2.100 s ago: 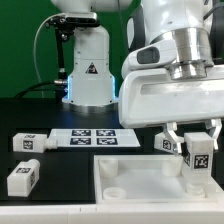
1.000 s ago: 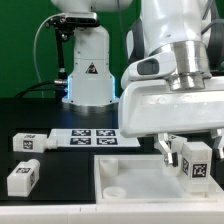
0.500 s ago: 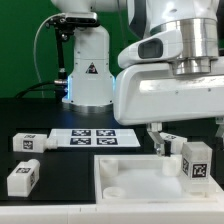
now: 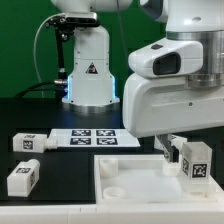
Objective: Assemble square table
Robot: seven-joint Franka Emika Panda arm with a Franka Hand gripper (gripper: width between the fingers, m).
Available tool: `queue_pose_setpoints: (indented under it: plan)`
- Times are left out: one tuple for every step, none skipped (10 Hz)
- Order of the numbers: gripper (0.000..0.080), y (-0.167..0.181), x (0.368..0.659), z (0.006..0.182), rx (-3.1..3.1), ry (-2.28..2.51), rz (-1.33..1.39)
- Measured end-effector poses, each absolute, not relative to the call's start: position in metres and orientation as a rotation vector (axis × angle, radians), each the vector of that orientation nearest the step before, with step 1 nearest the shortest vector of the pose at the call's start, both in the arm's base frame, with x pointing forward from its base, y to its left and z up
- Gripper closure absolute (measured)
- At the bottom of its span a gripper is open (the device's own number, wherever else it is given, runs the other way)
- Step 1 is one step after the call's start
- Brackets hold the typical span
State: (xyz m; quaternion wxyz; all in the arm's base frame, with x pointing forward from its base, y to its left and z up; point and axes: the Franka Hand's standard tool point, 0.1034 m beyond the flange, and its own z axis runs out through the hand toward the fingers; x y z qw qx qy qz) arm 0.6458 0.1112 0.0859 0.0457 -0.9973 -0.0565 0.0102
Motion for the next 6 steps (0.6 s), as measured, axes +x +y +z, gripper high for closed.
queue_pose_setpoints:
  plan:
    - [0.0241,0.1109,0.6459,0.0859,-3.047,-0.134,0.033]
    - [0.0385,0.1108,0.6458,0.0858,-3.047,-0.136,0.033]
    - [0.0385,0.1113,0.6458,0.0857,-3.049,-0.042,0.037]
    - [0.0517,0.1107,0.646,0.0858,-3.05,0.093,0.042]
    - [0.0514,0.1103,0.6461,0.0858,-3.047,0.188,0.045]
    - [0.0514,0.1101,0.6463,0.0853,-3.041,0.312,0.039]
